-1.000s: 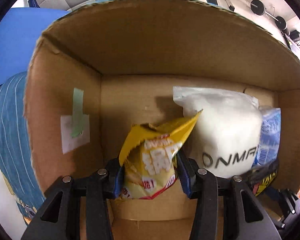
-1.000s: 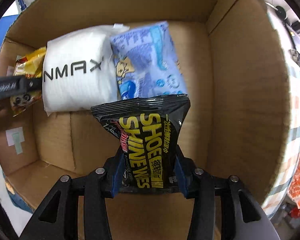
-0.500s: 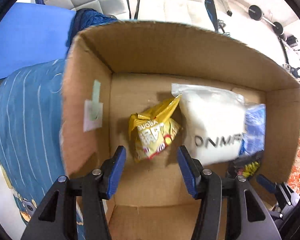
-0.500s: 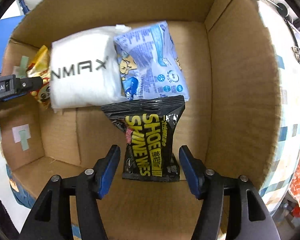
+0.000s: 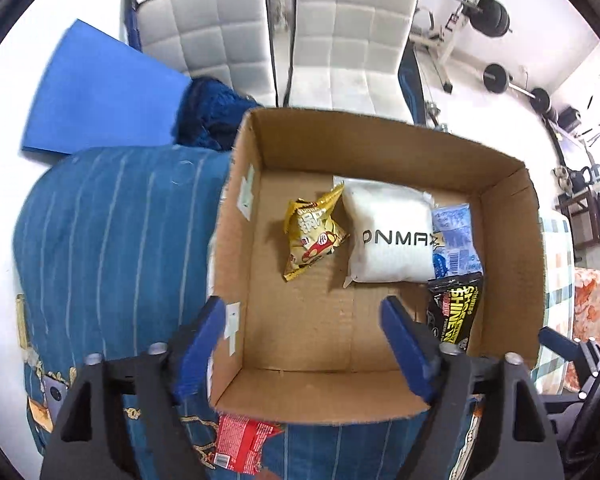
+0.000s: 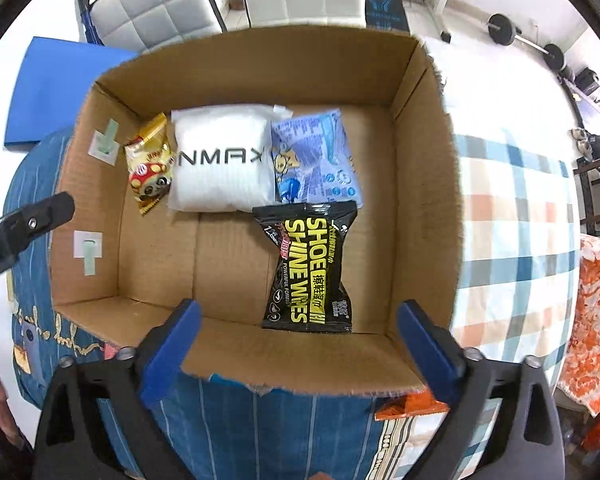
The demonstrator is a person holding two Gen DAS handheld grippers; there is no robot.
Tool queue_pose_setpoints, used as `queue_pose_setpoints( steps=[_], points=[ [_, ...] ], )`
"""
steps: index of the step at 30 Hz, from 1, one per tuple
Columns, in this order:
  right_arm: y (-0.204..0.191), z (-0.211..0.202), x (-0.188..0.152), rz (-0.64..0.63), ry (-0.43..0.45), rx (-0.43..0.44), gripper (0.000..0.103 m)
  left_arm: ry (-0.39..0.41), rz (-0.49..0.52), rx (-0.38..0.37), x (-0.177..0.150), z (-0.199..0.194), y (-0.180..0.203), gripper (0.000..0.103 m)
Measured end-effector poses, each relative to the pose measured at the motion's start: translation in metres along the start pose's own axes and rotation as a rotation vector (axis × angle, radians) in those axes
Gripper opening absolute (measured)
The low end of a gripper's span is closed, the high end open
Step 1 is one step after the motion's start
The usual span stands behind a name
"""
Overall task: Organize soft objects
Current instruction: 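Grasp the orange snack bag with the right tool while the left tool grasps the red snack pack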
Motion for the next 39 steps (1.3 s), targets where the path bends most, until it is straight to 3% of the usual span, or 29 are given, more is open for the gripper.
queue_pose_setpoints(
  steps=[2,23,34,39],
  points=[
    [0.001,-0.010,-0.003,0.001,0.035,-0.015,0.103,0.031,-0.003,0.010,-0.003,-0.013,0.003,0.098],
    [0.001,-0.115,-0.050,-0.012,0.238,0.004,0.103,0.311,0.074,0.084,-0.042,-0.128,0.032,0.098],
    [0.019,-0.143,-0.073,0.014,0.287,0.060,0.103,0.365,0.065,0.060,-0.057,-0.156,0.038,0.098],
    [0.068,-0.120,-0.088,0.066,0.230,0.031,0.103,0.325,-0.006,0.079,-0.072,-0.139,0.009,0.099]
  ],
)
Point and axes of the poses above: each gripper's, at about its wrist camera, not at the fingertips, and z roughly the way its jaws point, y to its right, x to its top, the point moved 9 cm from there along z, roughly the way its jaws point, and after that the axes turned 1 degree about -x, right-handed, at the moved point
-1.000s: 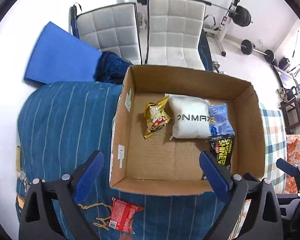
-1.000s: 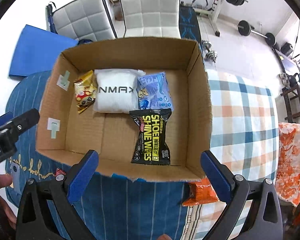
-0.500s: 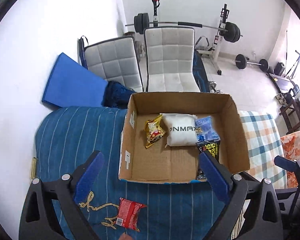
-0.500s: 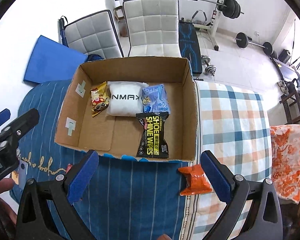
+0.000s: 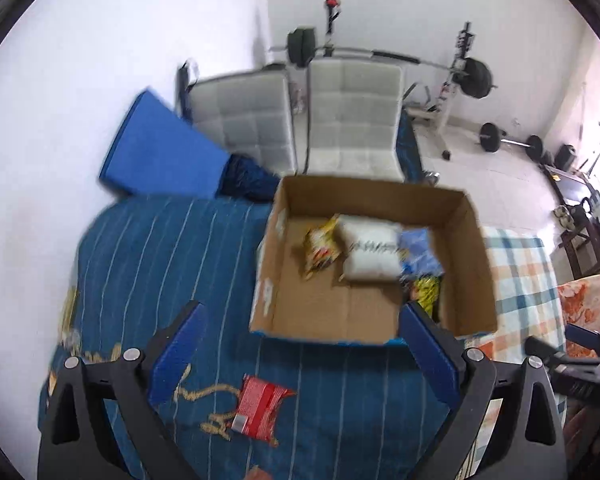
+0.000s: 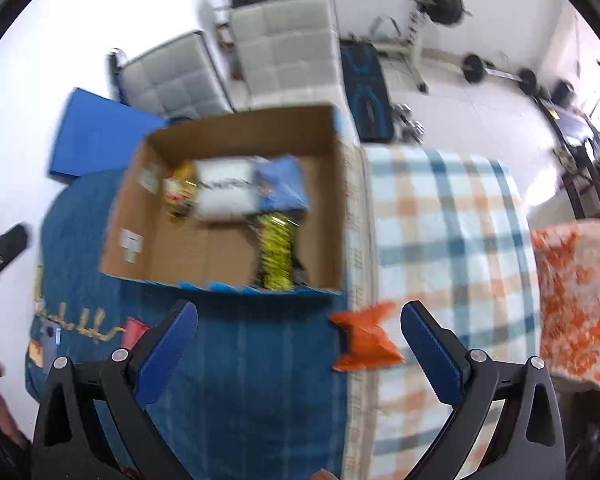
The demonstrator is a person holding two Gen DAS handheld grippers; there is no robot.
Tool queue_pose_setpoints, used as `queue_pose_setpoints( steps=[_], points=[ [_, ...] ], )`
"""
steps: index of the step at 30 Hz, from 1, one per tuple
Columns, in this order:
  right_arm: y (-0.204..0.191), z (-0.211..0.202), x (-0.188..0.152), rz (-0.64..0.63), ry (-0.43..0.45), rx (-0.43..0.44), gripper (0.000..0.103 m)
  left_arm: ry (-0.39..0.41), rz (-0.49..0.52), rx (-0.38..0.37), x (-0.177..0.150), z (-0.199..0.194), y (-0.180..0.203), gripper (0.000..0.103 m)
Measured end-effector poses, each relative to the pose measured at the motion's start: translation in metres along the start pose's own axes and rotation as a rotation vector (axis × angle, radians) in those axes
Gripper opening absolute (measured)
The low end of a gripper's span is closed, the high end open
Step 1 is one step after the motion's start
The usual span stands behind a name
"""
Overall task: Organize soft objects
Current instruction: 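Grasp the orange snack bag with the right tool while the left tool grasps the red snack pack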
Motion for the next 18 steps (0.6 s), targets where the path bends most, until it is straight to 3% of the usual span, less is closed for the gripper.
queue_pose_setpoints(
  steps=[6,9,13,16,18],
  points=[
    [0.073,0.069,-0.039,0.057,-0.231,-0.074,0.103,-0.162,-0.102,0.038,-0.055,0.045,-0.046,0.098],
    [0.097,0.105,-0.057,0.174,-0.324,-0.032,0.103,-0.251,-0.166,0.042,-0.086,0.069,-0.064,0.098],
    [0.099,0.139,-0.066,0.222,-0.356,-0.003,0.103,-0.381,-0.281,0.061,-0.129,0.099,-0.091,0.098],
    [0.096,0.162,-0.071,0.230,-0.377,-0.004,0.103,-0.488,-0.414,0.027,-0.158,0.119,-0.108,0.098],
    [0.092,0.172,-0.075,0.228,-0.391,-0.010,0.094,-0.554,-0.535,-0.009,-0.175,0.132,-0.118,0.098]
  ],
)
Point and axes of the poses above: each gripper's, at about its wrist camera, not at the fingertips, and z roughly the way its jaws point, y to its right, x to its top, the point moved 9 cm from there along z, roughly the way its jaws point, and after that the axes turned 1 degree about -x, right-handed, at the moved point
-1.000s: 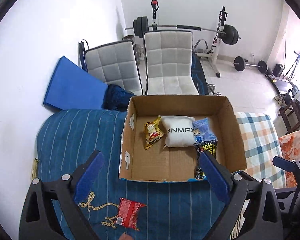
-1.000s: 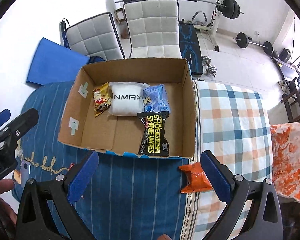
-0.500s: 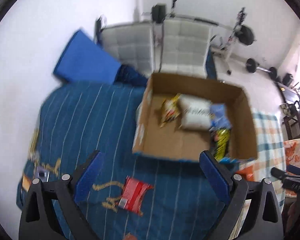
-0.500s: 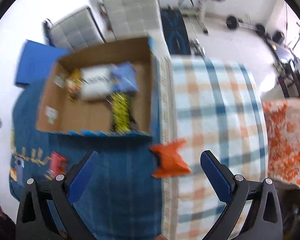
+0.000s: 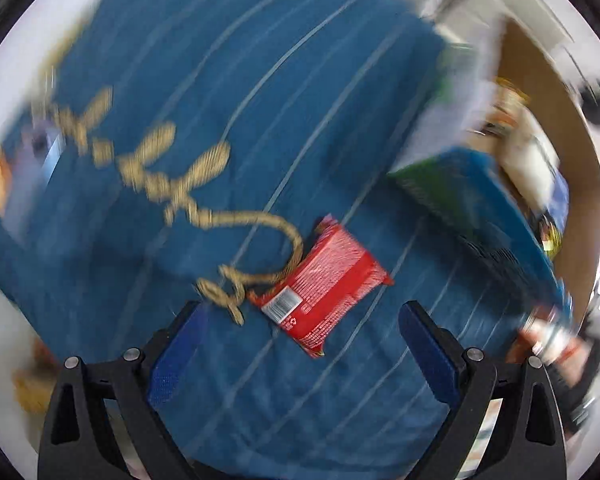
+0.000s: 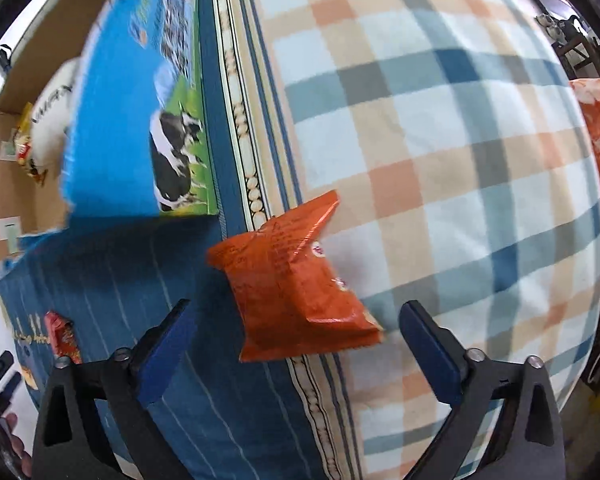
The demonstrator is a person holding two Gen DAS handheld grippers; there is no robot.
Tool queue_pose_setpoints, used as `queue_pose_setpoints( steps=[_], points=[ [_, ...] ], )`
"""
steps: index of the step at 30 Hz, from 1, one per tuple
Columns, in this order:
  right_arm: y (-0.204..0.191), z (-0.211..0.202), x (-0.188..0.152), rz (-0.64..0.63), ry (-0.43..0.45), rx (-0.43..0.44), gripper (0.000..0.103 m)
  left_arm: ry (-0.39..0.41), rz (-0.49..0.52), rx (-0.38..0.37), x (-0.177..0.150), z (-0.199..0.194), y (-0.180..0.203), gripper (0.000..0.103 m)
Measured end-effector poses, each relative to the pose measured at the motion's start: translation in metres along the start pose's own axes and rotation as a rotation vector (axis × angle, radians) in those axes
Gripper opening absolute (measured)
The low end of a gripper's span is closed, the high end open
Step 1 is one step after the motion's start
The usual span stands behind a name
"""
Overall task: Organize soft objects
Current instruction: 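Grasp the orange snack bag with the right tool while the left tool grasps the red snack pack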
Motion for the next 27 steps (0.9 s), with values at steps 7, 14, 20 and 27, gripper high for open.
queue_pose_setpoints(
  steps=[7,14,20,27],
  points=[
    [-0.016,0.019,-0.006,-0.063,-0.028,-0.038,0.070,-0.035,0.132,0.062,0.007,0.042,0.007,0.097],
    [-0.025,0.024,-0.015,-0.113,-0.055,-0.079,0.051,-0.106,0.384,0.172,-0.008,0.087,0.032,0.069],
    [-0.030,0.023,-0.045,-0.131,-0.098,-0.058,0.048,-0.096,0.442,0.195,-0.025,0.097,0.047,0.046],
    [-0.053,0.015,-0.105,-0.182,-0.128,-0.006,0.047,-0.109,0.455,0.138,-0.104,0.081,0.075,0.045]
  ],
)
Point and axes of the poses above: each gripper's, at about its wrist camera, not at the fingertips, and z roughly the way its jaws point, y to its right, x to its top, the point moved 9 cm from there along z, roughly the way its jaws point, and after that the axes turned 1 degree about -x, right-handed, at the moved point
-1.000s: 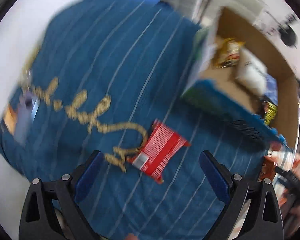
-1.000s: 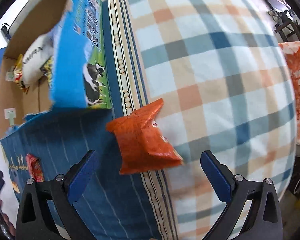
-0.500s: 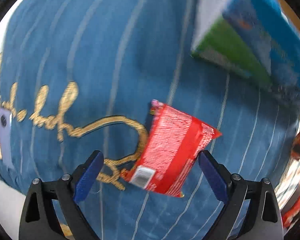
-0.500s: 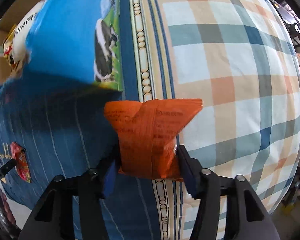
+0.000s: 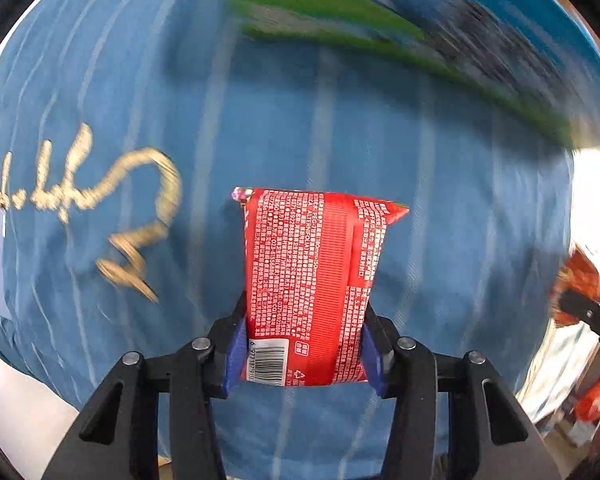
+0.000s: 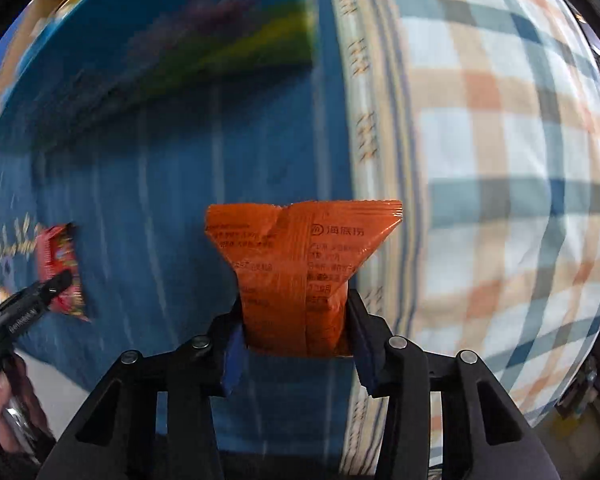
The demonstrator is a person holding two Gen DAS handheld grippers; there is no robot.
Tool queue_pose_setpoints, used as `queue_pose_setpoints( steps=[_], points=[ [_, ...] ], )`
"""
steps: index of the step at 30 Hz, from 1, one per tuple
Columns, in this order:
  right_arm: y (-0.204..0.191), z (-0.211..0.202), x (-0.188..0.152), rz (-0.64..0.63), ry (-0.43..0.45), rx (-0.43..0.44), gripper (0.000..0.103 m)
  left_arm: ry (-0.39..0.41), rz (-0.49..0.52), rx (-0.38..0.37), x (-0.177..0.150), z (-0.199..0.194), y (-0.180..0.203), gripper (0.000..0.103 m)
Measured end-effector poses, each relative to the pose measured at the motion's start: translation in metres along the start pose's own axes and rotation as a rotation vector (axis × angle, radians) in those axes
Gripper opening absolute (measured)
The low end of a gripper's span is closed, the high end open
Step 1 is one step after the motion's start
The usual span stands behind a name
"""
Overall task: Organize soft objects
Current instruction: 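Grasp the orange snack bag with the right tool while the left tool grasps the red snack pack, then place both snacks into the box beside the other packs and open both tools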
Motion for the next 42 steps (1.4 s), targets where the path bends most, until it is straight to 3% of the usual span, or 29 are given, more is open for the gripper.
queue_pose_setpoints(
  steps=[3,6,11,13,18,25,30,35,42],
  points=[
    [-0.015,0.003,-0.024,-0.010,-0.016,0.030,0.047,-0.011,0.010,-0.020,-0.021,0.007,0.023,0.045],
    [-0.025,0.010,-0.040,-0.028,-0.023,0.007,0.047,-0.035,0.041,-0.018,-0.038,0.018,0.045,0.045],
    [-0.030,0.029,-0.052,-0.012,-0.045,-0.026,0.047,-0.014,0.110,0.076,-0.040,0.030,0.069,0.050],
    [-0.032,0.037,-0.056,-0.008,-0.059,-0.047,0.047,-0.002,0.106,0.081,-0.039,0.029,0.080,0.050],
    [-0.037,0.040,-0.044,-0.016,-0.054,-0.070,0.047,0.002,0.107,0.084,-0.044,0.036,0.084,0.051],
    [-0.040,0.050,-0.032,-0.014,-0.066,-0.080,0.046,0.005,0.095,0.063,-0.032,0.027,0.044,0.049],
    [-0.044,0.059,-0.032,-0.025,-0.062,-0.081,0.044,0.014,0.091,0.065,-0.035,0.024,0.038,0.046],
    [-0.045,0.050,-0.041,-0.048,-0.037,-0.055,0.043,0.043,0.093,0.053,-0.039,0.006,0.041,0.045],
    [-0.061,-0.002,-0.046,-0.106,0.058,-0.016,0.043,0.156,0.108,0.009,-0.038,-0.060,0.047,0.045]
  ],
)
Point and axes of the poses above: each gripper's, at about its wrist camera, not at the fingertips, and z roughly the way its jaws point, y to its right, x to its top, the point moved 9 cm from there along z, roughly the way its jaws point, and after that the axes turned 1 degree about -x, right-handed, at the moved point
